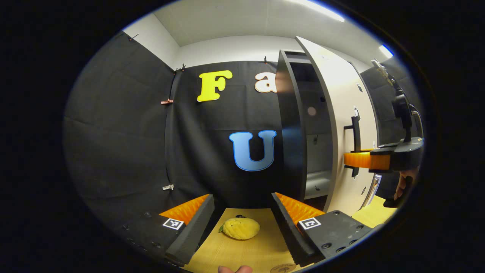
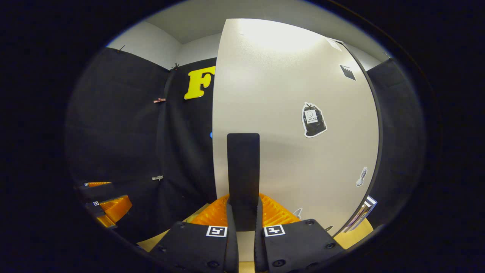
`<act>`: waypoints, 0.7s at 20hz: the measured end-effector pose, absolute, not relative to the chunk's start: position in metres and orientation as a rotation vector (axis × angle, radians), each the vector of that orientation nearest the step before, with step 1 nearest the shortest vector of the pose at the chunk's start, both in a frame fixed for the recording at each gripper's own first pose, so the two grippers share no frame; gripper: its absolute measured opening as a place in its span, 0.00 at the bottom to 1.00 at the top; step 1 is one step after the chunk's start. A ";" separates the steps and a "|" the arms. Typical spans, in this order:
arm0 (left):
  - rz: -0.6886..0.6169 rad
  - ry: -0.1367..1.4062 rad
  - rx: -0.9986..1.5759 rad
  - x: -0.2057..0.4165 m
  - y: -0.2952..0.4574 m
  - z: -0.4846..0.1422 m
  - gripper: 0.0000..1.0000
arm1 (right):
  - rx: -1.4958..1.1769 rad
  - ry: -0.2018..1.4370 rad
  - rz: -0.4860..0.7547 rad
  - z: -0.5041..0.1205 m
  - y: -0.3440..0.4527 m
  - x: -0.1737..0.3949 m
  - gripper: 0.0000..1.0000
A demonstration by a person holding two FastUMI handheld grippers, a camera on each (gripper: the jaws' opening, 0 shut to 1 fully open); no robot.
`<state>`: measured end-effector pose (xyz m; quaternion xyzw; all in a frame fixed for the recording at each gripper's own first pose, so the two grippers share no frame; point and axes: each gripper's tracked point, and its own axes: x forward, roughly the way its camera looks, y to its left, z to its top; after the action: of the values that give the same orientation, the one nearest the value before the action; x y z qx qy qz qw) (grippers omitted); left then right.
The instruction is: Open the cabinet door with the right hand, grasp the bottle in the cabinet with the left hand and place it on the coaster, then close the cabinet door with the right hand.
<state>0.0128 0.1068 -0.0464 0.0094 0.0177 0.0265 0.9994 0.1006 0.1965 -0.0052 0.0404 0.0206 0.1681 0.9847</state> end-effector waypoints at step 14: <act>0.019 0.015 0.020 -0.014 0.042 -0.024 0.94 | 0.115 0.057 0.365 -0.002 0.107 0.012 0.20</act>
<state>-0.0137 0.0421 -0.0236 0.0101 0.0074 0.0096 0.9999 0.0118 0.1071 -0.0023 0.0573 0.0283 0.1815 0.9813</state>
